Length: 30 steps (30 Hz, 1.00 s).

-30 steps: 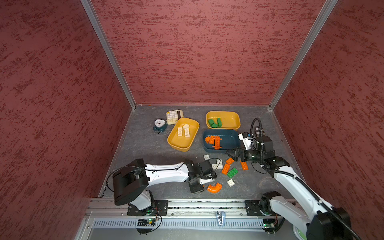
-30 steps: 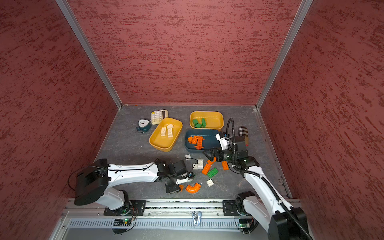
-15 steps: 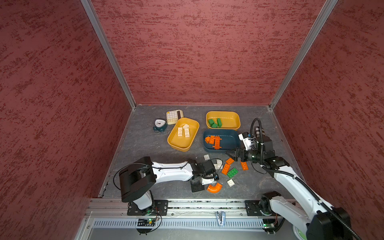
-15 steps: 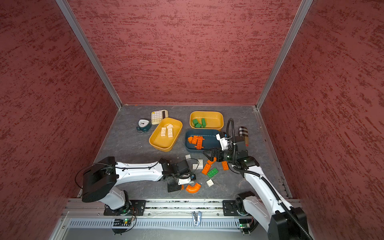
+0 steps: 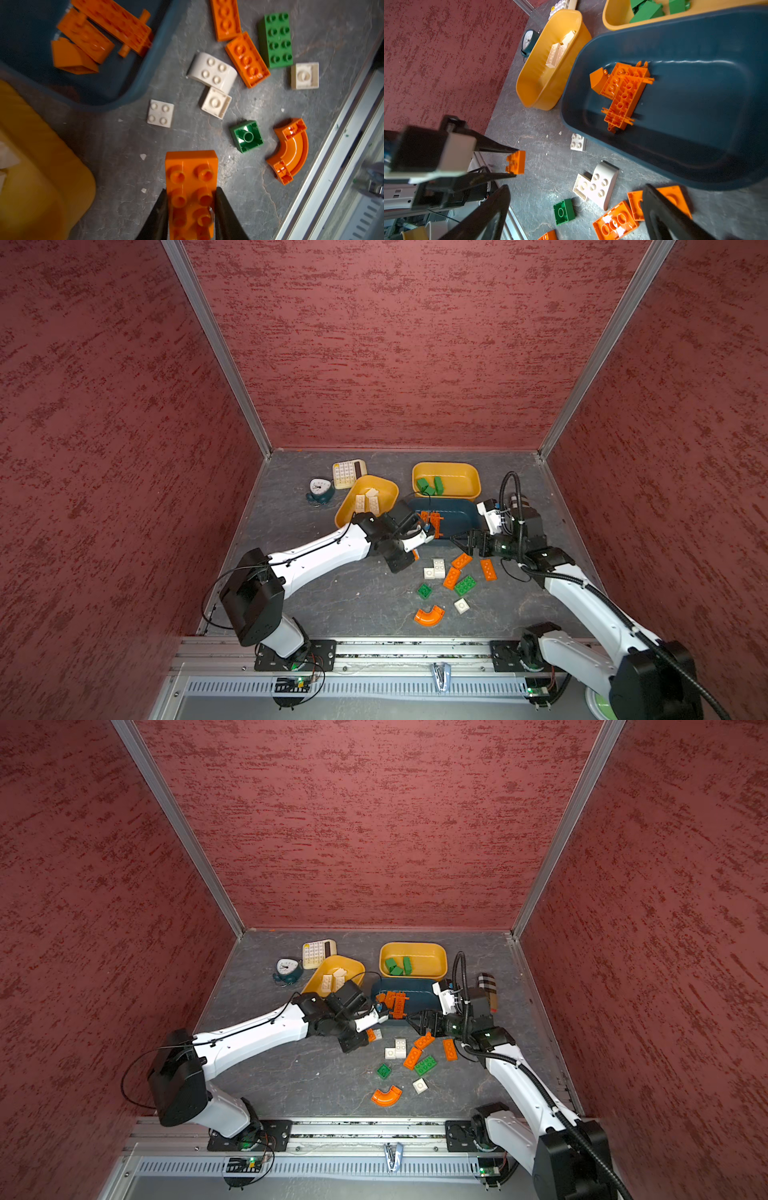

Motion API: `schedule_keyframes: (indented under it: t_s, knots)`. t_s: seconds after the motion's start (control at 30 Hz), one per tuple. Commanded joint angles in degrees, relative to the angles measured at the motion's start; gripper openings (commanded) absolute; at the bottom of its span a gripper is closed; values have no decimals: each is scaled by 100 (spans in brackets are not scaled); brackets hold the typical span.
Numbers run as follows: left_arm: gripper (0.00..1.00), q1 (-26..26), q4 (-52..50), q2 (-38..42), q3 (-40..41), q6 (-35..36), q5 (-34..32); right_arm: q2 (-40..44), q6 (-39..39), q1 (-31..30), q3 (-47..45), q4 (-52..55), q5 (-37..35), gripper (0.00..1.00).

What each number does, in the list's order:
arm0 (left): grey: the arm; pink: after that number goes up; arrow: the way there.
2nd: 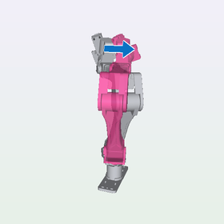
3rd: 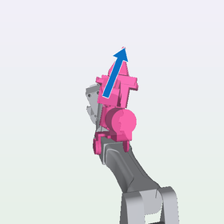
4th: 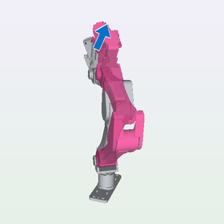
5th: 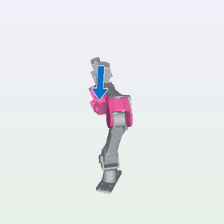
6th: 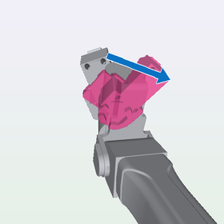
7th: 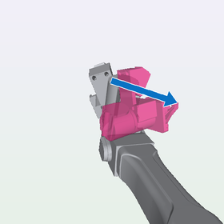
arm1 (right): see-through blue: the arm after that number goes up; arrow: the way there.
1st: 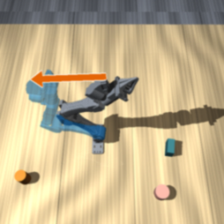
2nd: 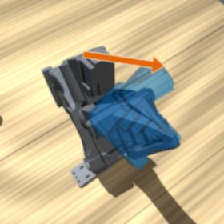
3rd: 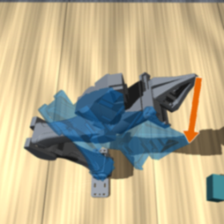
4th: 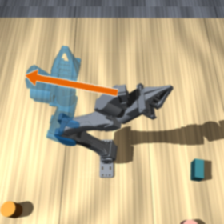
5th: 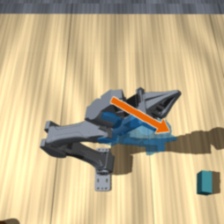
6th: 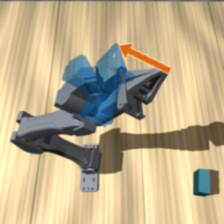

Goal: Sort the legos into containers by color
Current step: Place the lego in the container.

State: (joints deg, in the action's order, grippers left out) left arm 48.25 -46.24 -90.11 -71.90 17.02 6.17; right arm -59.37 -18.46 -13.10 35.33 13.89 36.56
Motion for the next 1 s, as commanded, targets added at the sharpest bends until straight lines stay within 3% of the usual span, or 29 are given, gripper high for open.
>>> schedule_keyframes:
  t_s: [0.0, 0.13, 0.3, 0.67, 0.97]
  knots:
    - [19, -188, 181, -515, -702, -444, 69, -12, 18, 0, 275, -351, -273, 99]
    - [20, -437, 120, -1342, -1745, -1117, 295, -74, 104, 96, 429, -307, -408, 99]
    - [21, -384, 275, -2161, -2532, -1261, 445, -44, 163, 301, 459, -291, -431, 99]
    - [25, -198, -221, -3286, -3426, -71, -13, 121, 395, 519, 391, -90, -406, 99]
    - [41, -302, -534, -3339, -3378, 597, -178, 163, 359, 529, 304, -124, -313, 99]
